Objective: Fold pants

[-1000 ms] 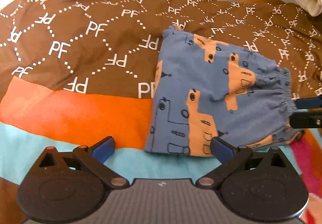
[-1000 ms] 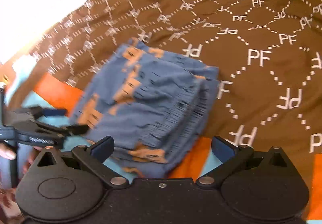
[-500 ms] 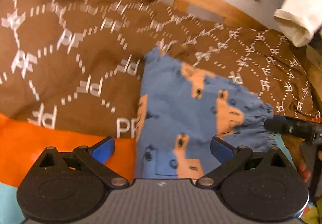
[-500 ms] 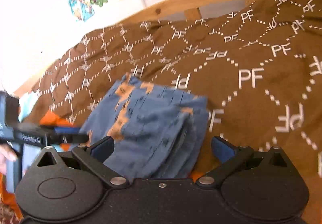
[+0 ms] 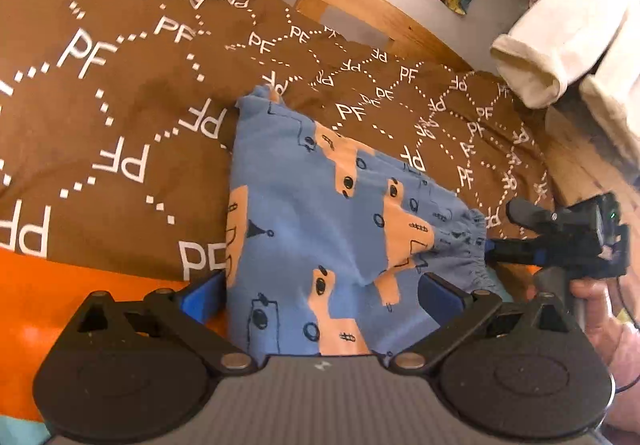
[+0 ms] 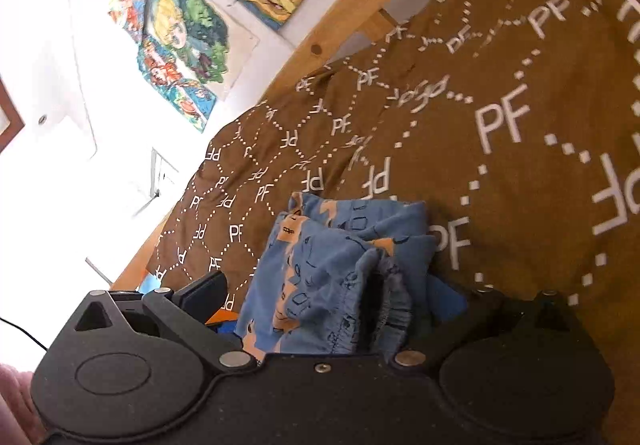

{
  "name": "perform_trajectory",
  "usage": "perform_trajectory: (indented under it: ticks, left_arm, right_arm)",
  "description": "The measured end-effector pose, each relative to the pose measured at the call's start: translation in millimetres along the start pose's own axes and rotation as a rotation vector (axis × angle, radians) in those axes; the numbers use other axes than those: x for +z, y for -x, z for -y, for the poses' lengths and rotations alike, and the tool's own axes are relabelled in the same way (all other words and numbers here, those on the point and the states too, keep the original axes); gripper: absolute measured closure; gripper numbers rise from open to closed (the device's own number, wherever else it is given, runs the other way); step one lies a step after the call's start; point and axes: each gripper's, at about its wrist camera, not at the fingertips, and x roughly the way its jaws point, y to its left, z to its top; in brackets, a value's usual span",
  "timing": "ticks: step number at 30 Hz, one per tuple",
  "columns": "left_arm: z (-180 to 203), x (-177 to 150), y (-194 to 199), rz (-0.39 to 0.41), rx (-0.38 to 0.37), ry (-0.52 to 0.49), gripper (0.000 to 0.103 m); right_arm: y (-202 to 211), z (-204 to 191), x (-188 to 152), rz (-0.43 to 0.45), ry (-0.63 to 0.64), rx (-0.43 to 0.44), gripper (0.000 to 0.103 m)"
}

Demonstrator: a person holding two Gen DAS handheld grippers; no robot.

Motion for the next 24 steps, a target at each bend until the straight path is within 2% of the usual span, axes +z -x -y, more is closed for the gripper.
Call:
perform_trajectory:
  ticks: [5,8,10,12,13,14,15,16,17,18,20,23,24]
  left_arm:
    - [-12.0,3.0,2.0,-0.016,-0.041,0.051,0.000]
    - [-11.5,3.5,1.0,-0.026,-0.031,0.058,0.000]
    - [-9.7,5.0,-1.0,-0.030,-0.018,0.058,0.000]
    - [-7.8,5.1,-0.7,-0.033,-0.004,0.062,0.000]
    - [-6.2,6.3,-2.2,-0.036,0.004,0.066,0.001]
    - [-5.1,6.8,-2.7,-0.038,0.014,0.071,0.003]
    - [-4.0,7.1,-2.7,-0.039,0.027,0.073,0.004]
    - [-2.9,7.3,-2.4,-0.039,0.042,0.073,0.009]
    - [-2.0,7.1,-1.4,-0.039,0.059,0.071,0.016]
    - [-1.3,6.8,-0.2,-0.039,0.081,0.069,0.021]
    - [-1.8,6.5,3.1,-0.043,0.123,0.071,0.043]
    - [-6.7,6.5,7.7,-0.065,0.134,0.125,0.062]
    - [-6.0,6.3,9.1,-0.069,0.137,0.148,0.063]
  right_arm:
    - [-0.5,-3.1,-1.1,-0.005,0.020,-0.071,0.001]
    - [-6.9,-10.6,-8.1,0.025,0.042,-0.135,0.001]
    - [-8.2,-11.1,-10.9,0.060,0.005,-0.149,0.002]
    - [-8.4,-10.1,-11.3,0.069,-0.030,-0.145,0.007]
    - [-7.5,-8.8,-11.2,0.070,-0.048,-0.147,0.017]
    - [-7.2,-7.2,-11.5,0.070,-0.068,-0.152,0.033]
    - [-6.2,-3.9,-12.4,0.070,-0.098,-0.164,0.041]
    - [-3.6,-0.8,-13.4,0.074,-0.121,-0.171,0.053]
    - [-1.7,2.9,-14.8,0.080,-0.144,-0.175,0.060]
    - [-0.2,5.8,-15.4,0.082,-0.163,-0.170,0.061]
    - [0.7,5.3,-15.0,0.078,-0.172,-0.174,0.067]
    - [-0.2,-7.4,-15.3,0.076,-0.099,-0.218,0.069]
    - [-0.9,-13.0,-15.4,0.075,-0.067,-0.243,0.069]
